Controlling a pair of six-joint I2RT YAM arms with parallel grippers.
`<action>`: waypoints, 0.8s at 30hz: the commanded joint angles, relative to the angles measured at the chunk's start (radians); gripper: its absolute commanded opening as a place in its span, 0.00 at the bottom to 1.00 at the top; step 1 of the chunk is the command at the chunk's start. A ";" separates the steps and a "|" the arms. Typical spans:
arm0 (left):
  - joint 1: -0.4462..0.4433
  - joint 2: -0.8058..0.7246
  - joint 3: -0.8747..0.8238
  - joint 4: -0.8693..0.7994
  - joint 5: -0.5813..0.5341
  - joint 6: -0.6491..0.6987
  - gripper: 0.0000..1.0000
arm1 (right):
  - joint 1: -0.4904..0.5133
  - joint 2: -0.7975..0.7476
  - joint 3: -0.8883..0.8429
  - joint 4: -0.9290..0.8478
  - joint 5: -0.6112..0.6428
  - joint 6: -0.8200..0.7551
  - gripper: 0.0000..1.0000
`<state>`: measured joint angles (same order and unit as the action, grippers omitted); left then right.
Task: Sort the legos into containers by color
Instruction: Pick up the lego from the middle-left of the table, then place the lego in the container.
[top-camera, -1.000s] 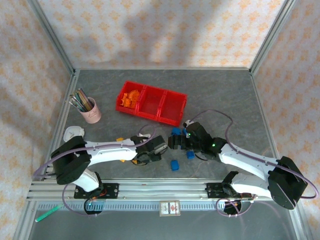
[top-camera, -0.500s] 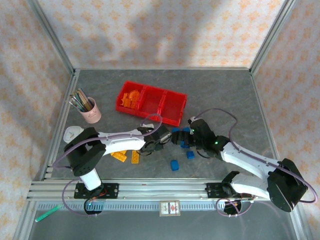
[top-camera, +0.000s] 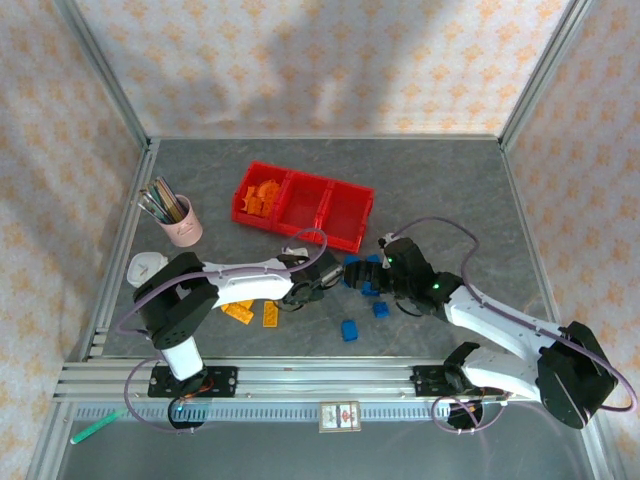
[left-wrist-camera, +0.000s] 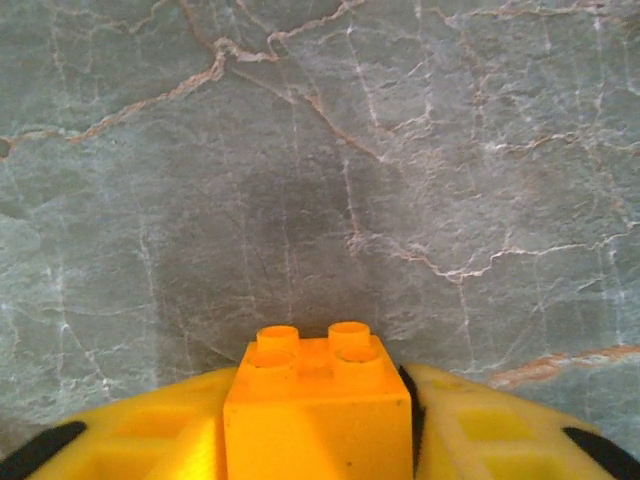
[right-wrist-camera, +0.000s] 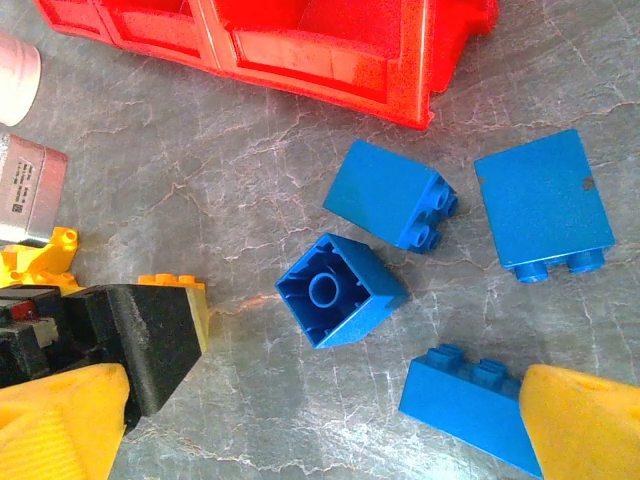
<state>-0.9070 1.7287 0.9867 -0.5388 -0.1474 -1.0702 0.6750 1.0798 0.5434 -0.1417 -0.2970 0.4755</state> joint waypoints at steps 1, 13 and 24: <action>0.015 -0.004 -0.011 -0.001 -0.053 0.022 0.41 | -0.009 -0.016 0.007 0.001 -0.004 0.015 1.00; 0.103 -0.123 0.113 -0.084 -0.144 0.172 0.32 | -0.069 -0.009 0.105 -0.019 -0.060 0.015 1.00; 0.335 0.105 0.585 -0.043 -0.112 0.506 0.31 | -0.188 0.114 0.224 0.006 -0.078 0.050 1.00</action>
<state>-0.5922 1.7409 1.5043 -0.5732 -0.2489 -0.6861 0.4995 1.1709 0.7246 -0.1486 -0.3721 0.5091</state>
